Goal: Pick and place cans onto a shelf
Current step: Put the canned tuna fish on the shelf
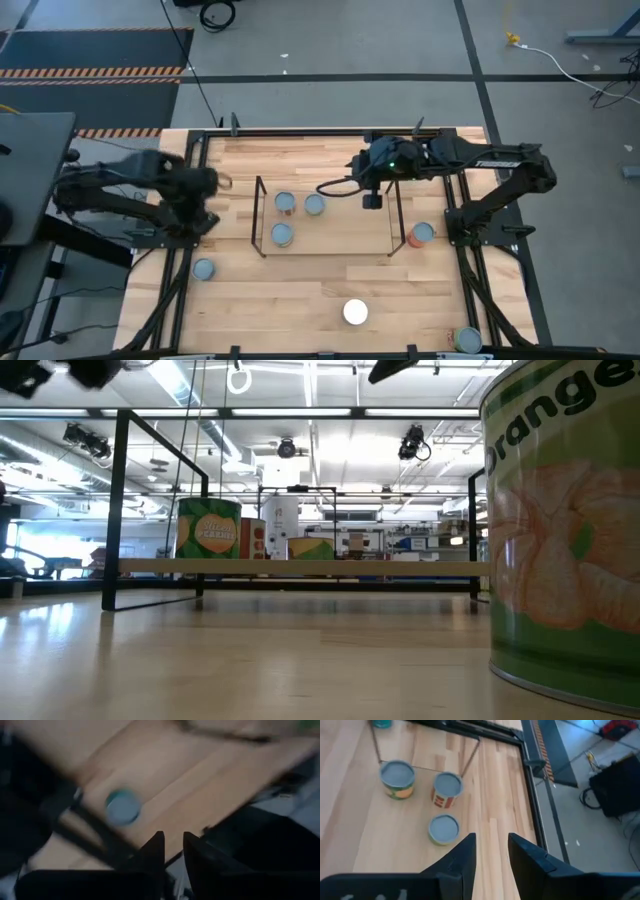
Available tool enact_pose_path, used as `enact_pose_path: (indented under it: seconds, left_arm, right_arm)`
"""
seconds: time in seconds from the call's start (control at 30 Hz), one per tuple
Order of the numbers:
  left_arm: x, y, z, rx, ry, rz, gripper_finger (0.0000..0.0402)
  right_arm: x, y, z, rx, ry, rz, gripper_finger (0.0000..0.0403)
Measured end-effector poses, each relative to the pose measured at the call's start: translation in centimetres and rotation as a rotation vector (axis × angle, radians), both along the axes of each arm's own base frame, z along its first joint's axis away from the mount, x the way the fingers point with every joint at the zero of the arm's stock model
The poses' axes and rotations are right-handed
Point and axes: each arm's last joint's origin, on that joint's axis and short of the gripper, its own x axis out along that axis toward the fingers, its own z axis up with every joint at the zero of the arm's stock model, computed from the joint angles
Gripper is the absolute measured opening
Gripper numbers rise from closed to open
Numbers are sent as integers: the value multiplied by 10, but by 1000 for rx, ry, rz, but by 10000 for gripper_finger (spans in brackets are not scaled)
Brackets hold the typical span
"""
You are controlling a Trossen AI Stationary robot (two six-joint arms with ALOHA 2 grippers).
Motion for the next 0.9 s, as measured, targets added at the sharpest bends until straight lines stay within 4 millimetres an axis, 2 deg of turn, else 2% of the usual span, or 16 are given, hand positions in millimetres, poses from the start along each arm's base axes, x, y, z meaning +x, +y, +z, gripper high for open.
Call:
enact_pose_path:
  seconds: [0.1,0.17,0.27,0.4,0.5,0.67,0.9]
  left_arm:
    - [3,-15,-32,-28,164,58,65]
    - [9,-27,-49,-51,182,88,60]
    - [27,-48,-69,-66,64,111,51]
    - [45,-74,-87,26,-114,85,37]
    - [44,-87,-100,104,-38,16,35]
    - [39,-107,-114,133,76,-78,38]
    - [31,-126,-132,218,205,-155,39]
  right_arm:
    - [-4,-1,4,12,-13,19,119]
    - [-5,0,4,17,-8,33,119]
    - [-6,0,4,20,1,58,119]
    - [-6,2,3,51,9,113,119]
    - [-6,1,3,56,10,116,119]
    - [-7,-1,2,60,16,106,119]
    - [-6,-7,4,79,-4,102,119]
